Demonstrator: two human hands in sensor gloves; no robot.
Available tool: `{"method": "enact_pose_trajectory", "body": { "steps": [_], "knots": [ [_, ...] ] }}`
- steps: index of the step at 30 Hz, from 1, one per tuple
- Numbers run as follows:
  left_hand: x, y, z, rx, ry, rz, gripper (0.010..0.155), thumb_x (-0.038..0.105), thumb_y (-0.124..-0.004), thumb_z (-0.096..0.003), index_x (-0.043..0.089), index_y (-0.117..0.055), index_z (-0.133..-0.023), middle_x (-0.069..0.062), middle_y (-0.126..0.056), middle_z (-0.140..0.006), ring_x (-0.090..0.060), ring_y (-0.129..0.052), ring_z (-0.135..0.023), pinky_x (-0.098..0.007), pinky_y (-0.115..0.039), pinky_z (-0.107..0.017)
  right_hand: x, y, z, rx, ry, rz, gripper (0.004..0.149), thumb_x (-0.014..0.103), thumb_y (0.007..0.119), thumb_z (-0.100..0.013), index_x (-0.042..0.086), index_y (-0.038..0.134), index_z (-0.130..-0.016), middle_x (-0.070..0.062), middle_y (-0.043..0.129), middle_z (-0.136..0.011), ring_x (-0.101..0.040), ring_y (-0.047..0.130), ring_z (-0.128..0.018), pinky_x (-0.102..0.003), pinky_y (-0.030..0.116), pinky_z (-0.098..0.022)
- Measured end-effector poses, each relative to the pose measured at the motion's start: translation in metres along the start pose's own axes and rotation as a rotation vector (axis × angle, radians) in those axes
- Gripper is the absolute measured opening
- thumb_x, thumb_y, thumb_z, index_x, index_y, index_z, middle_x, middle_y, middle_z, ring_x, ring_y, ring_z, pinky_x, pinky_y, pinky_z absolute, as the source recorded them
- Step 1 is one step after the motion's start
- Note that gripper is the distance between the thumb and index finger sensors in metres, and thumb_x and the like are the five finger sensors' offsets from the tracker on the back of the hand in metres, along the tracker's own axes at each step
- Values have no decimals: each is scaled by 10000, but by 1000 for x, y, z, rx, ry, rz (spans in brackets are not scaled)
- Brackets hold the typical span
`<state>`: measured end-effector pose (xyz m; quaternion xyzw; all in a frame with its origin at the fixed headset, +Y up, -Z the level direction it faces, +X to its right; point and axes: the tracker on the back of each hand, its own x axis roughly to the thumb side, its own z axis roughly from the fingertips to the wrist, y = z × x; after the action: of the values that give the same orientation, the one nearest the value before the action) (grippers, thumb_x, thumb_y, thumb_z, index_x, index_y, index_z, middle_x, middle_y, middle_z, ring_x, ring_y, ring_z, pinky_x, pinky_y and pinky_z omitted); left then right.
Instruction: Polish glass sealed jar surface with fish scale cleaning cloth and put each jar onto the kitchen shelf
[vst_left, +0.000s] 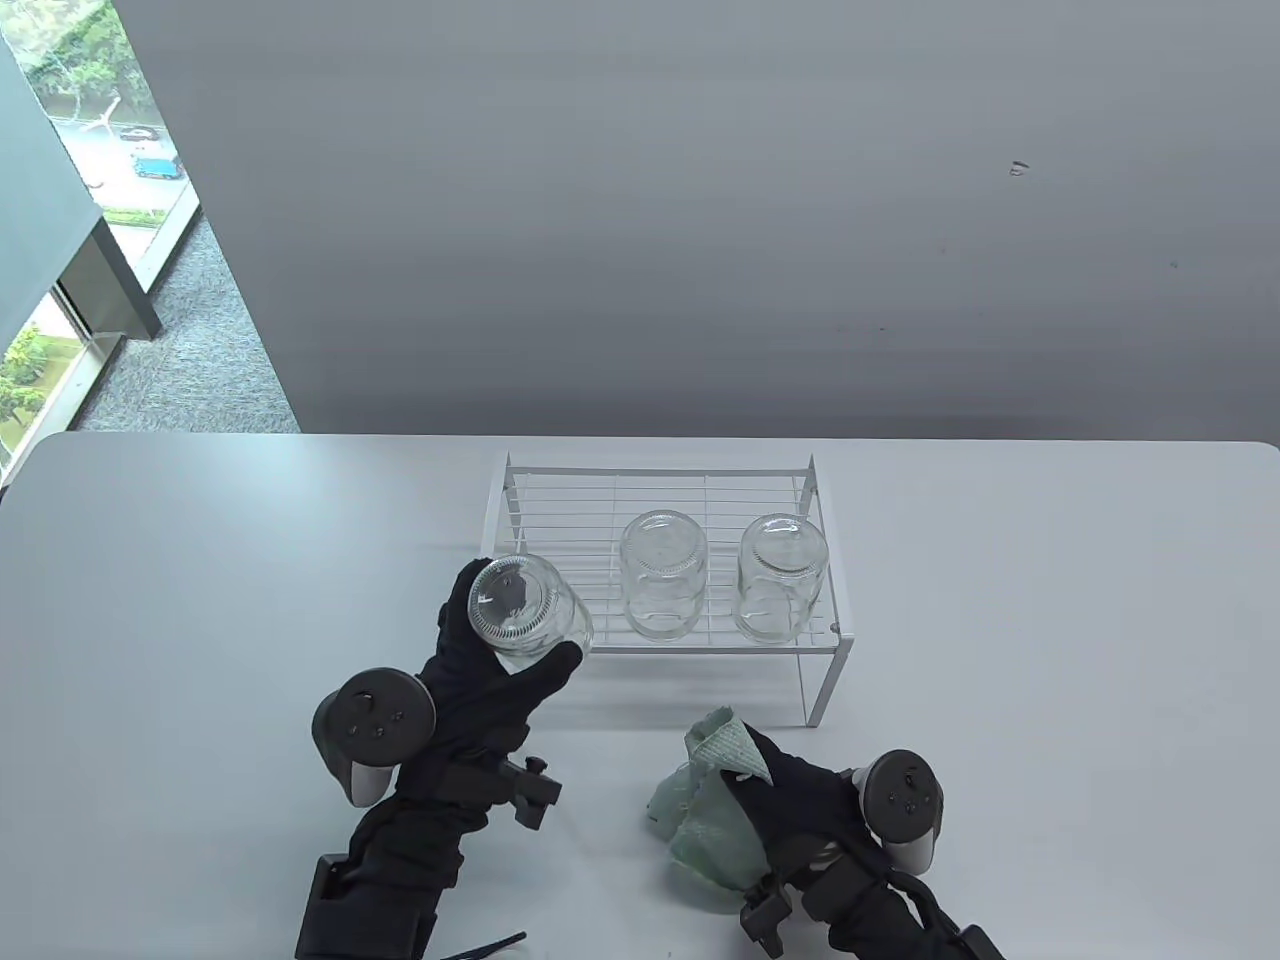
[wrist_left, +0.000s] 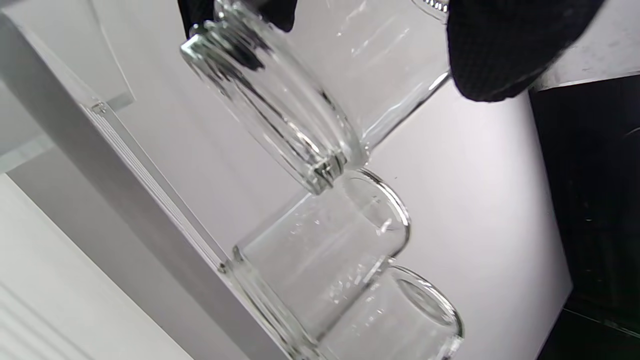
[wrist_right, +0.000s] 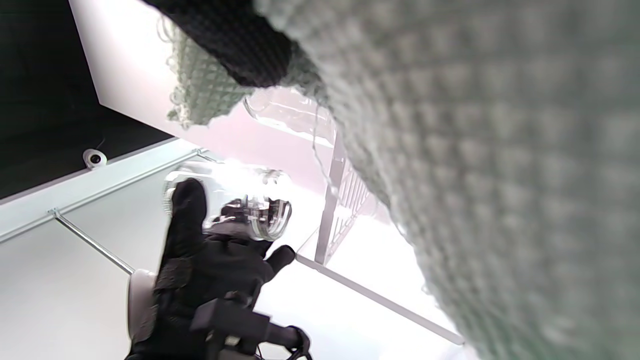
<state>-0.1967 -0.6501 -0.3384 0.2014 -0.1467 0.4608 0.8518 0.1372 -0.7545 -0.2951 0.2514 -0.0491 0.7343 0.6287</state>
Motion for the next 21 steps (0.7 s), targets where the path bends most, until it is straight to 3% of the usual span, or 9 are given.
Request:
{"method": "enact_pose_trajectory", "body": {
  "steps": [8, 21],
  "knots": [
    [-12, -19, -26, -37, 79, -115, 1092, 676, -876, -404, 24, -308, -1071, -214, -572, -1081, -469, -750, -956, -750, -299, -647, 1, -7, 1, -72, 9, -84, 547, 218, 686, -521, -120, 650, -949, -346, 848, -705, -433, 980, -463, -554, 766, -365],
    [-13, -28, -33, -71, 142, -194, 1084, 658, -890, -398, -1, -342, -1062, -250, -615, -1048, -529, -777, -894, -691, -270, -675, 3, -7, 1, -101, 15, -129, 550, 224, 682, -523, -118, 643, -953, -345, 844, -711, -435, 976, -471, -555, 762, -370]
  ]
}}
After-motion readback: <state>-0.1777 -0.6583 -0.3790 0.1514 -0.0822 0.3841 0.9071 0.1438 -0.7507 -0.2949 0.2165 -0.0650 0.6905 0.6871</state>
